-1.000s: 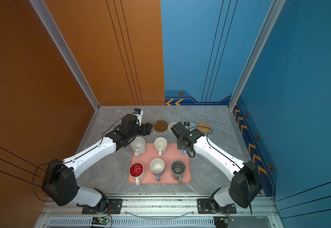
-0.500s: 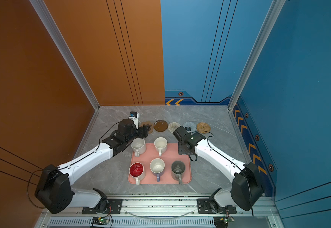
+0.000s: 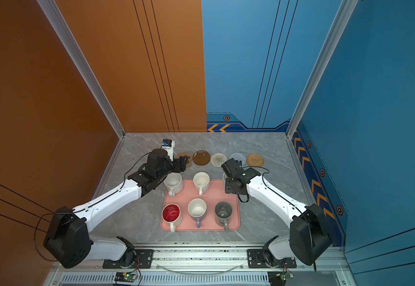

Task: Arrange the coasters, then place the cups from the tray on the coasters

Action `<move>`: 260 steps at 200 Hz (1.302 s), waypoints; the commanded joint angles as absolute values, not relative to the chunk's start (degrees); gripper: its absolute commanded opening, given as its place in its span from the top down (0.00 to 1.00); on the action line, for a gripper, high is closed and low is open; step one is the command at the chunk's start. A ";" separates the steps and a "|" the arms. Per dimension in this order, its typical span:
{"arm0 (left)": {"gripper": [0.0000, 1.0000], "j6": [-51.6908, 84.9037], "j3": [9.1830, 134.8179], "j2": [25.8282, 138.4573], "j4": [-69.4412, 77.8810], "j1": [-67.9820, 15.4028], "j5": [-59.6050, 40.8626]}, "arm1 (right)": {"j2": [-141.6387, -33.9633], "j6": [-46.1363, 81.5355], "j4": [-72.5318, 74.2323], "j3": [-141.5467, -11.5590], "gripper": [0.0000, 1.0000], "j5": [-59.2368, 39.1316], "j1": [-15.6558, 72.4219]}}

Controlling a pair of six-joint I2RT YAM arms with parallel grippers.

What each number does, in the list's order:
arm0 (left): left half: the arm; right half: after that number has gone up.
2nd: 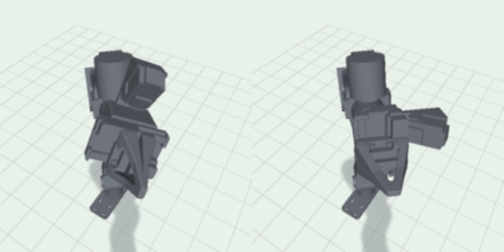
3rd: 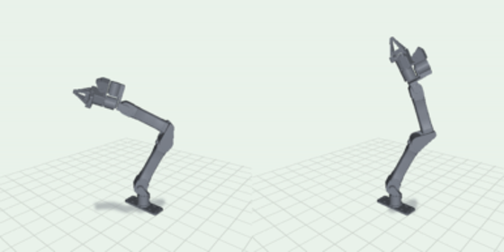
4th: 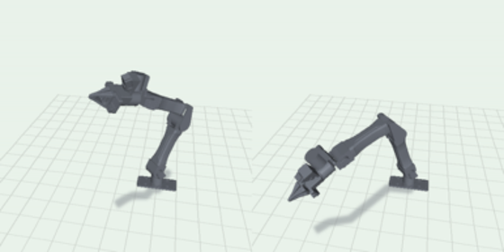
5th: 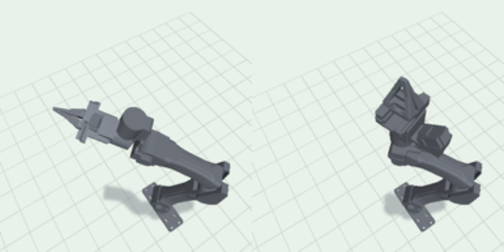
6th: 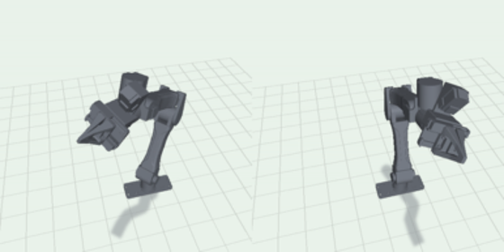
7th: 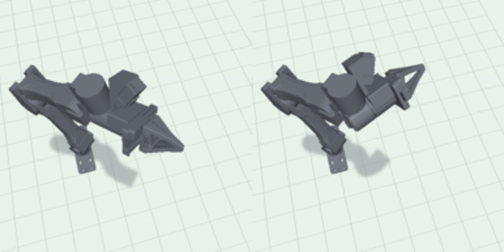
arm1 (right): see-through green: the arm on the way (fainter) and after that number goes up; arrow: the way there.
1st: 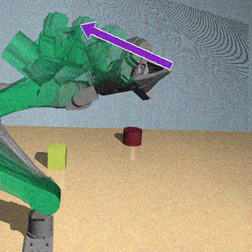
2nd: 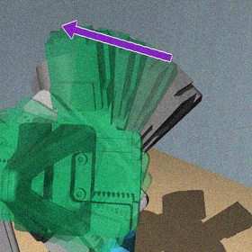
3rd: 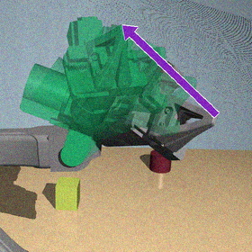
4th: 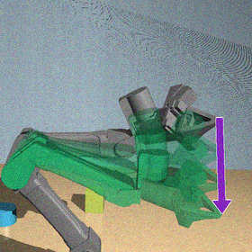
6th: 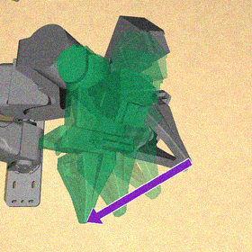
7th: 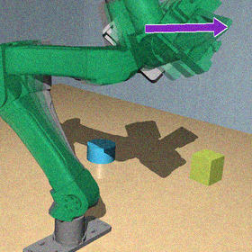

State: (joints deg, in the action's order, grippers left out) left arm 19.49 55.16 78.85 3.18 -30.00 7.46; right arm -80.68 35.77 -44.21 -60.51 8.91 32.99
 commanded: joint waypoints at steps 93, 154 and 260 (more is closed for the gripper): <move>0.20 21.04 52.75 77.50 7.20 -27.99 4.31 | -83.84 34.10 -41.27 -60.32 0.52 6.18 31.73; 0.20 22.06 52.34 78.13 7.87 -27.26 3.63 | -85.80 32.89 -39.55 -60.64 0.60 3.70 31.25; 0.20 22.48 52.40 78.57 8.00 -26.89 3.29 | -89.60 32.10 -38.85 -61.74 0.69 3.49 30.76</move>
State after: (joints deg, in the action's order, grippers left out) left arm 22.04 53.25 78.72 6.76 -27.46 4.23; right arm -88.49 32.93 -39.75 -60.51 3.33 31.11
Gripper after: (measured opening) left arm 0.803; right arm 0.322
